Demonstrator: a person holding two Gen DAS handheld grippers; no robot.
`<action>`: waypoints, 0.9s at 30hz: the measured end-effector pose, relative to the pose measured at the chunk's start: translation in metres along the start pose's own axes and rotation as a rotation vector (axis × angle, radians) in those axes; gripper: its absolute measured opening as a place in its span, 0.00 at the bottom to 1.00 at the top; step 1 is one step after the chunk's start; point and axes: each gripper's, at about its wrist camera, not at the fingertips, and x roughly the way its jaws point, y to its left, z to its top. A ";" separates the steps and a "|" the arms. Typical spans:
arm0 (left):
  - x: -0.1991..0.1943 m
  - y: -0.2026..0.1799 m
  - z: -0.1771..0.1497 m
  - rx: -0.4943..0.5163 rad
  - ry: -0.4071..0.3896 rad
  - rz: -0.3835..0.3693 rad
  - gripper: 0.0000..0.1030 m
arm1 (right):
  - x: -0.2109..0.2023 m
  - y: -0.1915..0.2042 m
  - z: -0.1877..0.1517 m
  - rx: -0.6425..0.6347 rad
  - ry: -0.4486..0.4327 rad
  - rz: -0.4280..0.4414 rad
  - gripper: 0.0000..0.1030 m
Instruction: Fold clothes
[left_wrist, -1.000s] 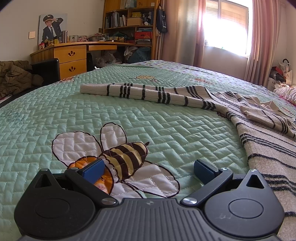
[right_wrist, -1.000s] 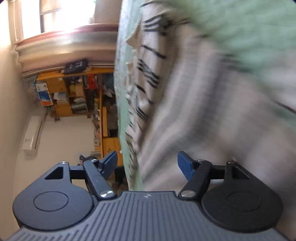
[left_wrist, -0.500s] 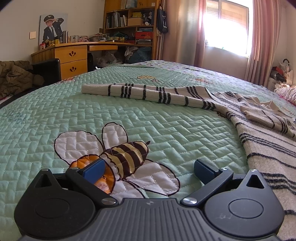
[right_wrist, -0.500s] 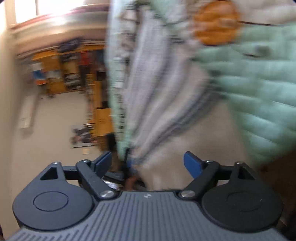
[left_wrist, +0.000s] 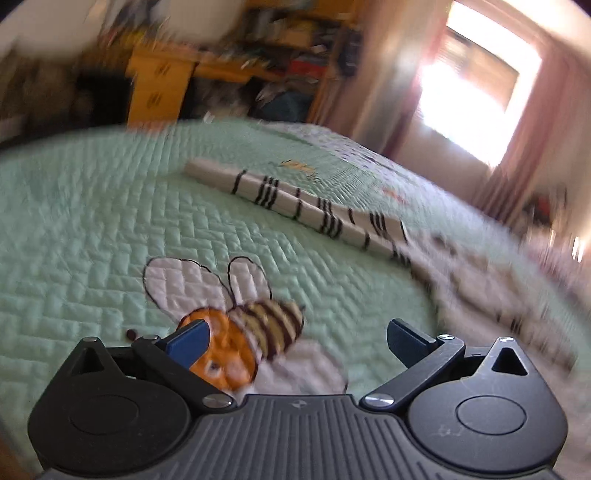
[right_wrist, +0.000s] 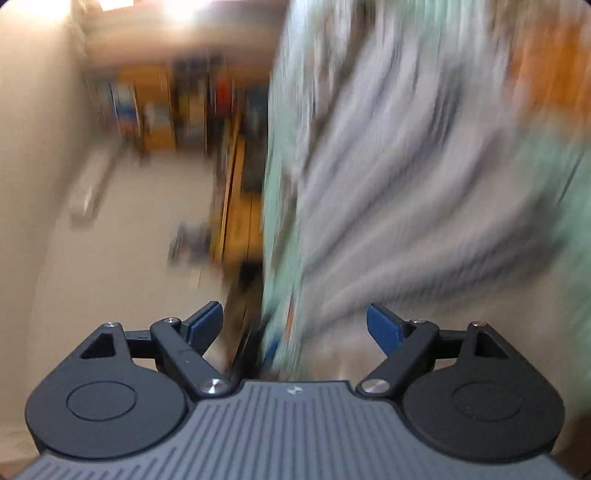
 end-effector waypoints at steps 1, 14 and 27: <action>0.006 0.008 0.010 -0.087 0.004 -0.004 0.99 | -0.012 0.000 0.014 -0.019 -0.084 -0.018 0.84; 0.122 0.067 0.092 -0.709 0.020 -0.017 0.99 | -0.056 -0.109 0.064 0.156 -0.442 0.241 0.78; 0.219 0.062 0.153 -0.781 0.072 0.052 0.99 | -0.075 -0.134 0.074 0.188 -0.427 0.298 0.77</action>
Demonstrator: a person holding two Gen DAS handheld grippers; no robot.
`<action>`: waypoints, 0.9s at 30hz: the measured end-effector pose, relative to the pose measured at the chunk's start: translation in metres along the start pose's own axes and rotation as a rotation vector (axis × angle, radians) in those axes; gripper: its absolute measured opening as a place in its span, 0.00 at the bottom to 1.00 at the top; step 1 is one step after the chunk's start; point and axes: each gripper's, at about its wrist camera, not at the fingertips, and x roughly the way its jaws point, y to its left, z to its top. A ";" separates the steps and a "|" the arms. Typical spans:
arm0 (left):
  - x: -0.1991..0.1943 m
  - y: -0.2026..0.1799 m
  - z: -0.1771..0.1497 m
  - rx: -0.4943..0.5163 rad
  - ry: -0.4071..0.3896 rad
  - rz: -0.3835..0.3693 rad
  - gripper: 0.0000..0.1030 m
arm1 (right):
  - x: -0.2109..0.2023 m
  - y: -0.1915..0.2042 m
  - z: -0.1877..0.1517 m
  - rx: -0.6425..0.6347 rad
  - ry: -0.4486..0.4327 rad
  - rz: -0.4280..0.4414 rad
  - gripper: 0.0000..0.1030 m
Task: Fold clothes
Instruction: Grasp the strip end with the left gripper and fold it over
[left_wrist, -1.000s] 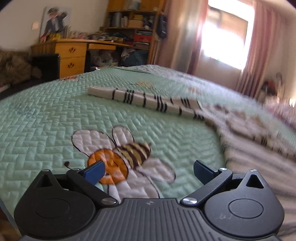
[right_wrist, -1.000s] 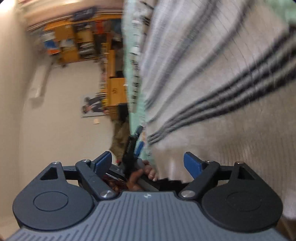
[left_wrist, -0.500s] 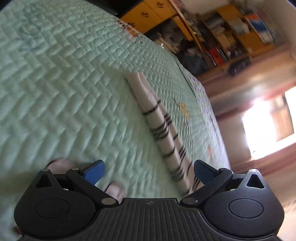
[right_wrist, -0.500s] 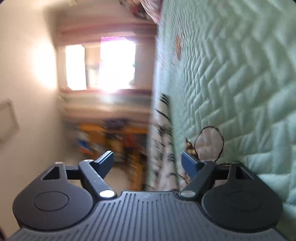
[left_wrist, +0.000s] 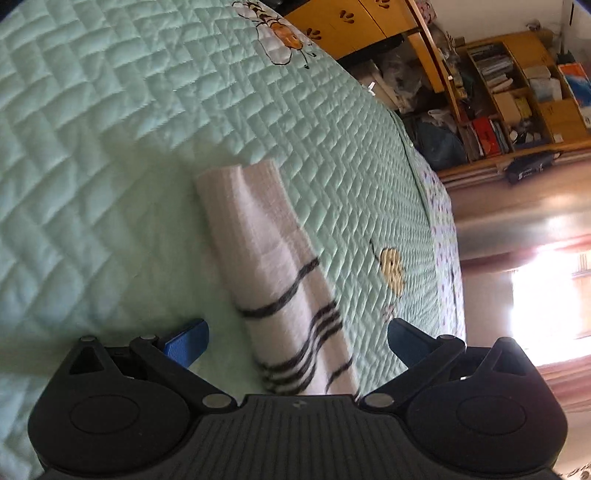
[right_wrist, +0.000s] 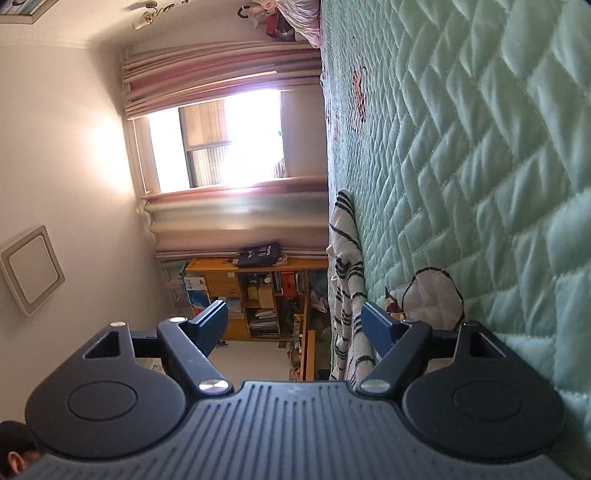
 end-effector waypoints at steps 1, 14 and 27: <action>0.002 0.000 0.002 0.015 -0.007 -0.021 0.99 | -0.001 -0.001 0.000 -0.002 0.001 0.000 0.77; 0.001 -0.033 -0.027 0.276 -0.130 -0.110 0.10 | -0.009 -0.013 0.005 0.031 0.003 0.031 0.77; -0.066 -0.227 -0.298 1.404 -0.247 -0.266 0.10 | -0.025 -0.022 0.008 0.076 0.005 0.077 0.78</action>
